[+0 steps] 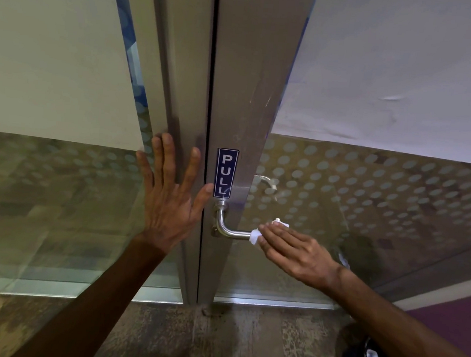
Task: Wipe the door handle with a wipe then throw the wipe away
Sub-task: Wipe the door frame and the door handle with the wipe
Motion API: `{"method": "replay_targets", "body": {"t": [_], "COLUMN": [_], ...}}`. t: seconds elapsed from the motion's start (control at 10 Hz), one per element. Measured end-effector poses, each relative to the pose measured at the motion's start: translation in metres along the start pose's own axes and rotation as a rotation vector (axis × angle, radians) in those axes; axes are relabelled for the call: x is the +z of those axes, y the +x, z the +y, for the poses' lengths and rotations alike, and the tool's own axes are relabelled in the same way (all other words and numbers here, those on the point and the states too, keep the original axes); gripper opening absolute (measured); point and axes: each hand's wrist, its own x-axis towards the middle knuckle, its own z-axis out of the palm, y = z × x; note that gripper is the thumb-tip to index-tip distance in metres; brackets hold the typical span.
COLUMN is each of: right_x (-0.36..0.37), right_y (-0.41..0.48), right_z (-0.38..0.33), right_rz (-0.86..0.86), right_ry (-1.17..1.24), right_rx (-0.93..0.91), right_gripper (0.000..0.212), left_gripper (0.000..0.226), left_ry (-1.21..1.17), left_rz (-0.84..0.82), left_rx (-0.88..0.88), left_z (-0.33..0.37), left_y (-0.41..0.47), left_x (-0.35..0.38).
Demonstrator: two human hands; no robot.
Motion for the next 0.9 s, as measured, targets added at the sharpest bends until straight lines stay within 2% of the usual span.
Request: {"method": "replay_targets", "body": {"t": [0.2, 0.3, 0.4, 0.5, 0.6, 0.7, 0.8, 0.9], "right_x": [0.004, 0.009, 0.013, 0.017, 0.019, 0.020, 0.024, 0.027], "right_y": [0.011, 0.036, 0.069, 0.103, 0.127, 0.127, 0.109, 0.091], "right_z": [-0.015, -0.035, -0.055, -0.070, -0.081, -0.083, -0.075, -0.066], "right_rz": [-0.022, -0.037, -0.117, -0.248, -0.282, -0.198, -0.123, -0.036], "right_ry": [0.055, 0.111, 0.149, 0.030, -0.065, -0.120, -0.146, -0.131], "right_rx": [0.056, 0.194, 0.345, 0.493, 0.630, 0.613, 0.449, 0.277], "right_gripper": [0.029, 0.037, 0.058, 0.061, 0.050, 0.038, 0.043, 0.033], "left_gripper": [0.074, 0.074, 0.076, 0.076, 0.075, 0.075, 0.075, 0.075], "left_ry": [-0.008, 0.002, 0.000, -0.007, -0.008, -0.021, -0.039, -0.038], "left_rz": [-0.014, -0.031, -0.039, -0.035, -0.041, -0.047, -0.045, -0.047], "left_rx": [0.004, 0.002, 0.006, 0.004, -0.003, -0.005, -0.012, -0.011], "left_z": [0.000, 0.000, 0.002, 0.003, 0.004, 0.007, 0.009, 0.009], "left_y": [0.000, 0.000, 0.000, 0.001, 0.001, 0.002, 0.002, 0.002], "left_x": [-0.004, -0.004, -0.005, -0.004, -0.003, -0.004, -0.004, -0.004]}}
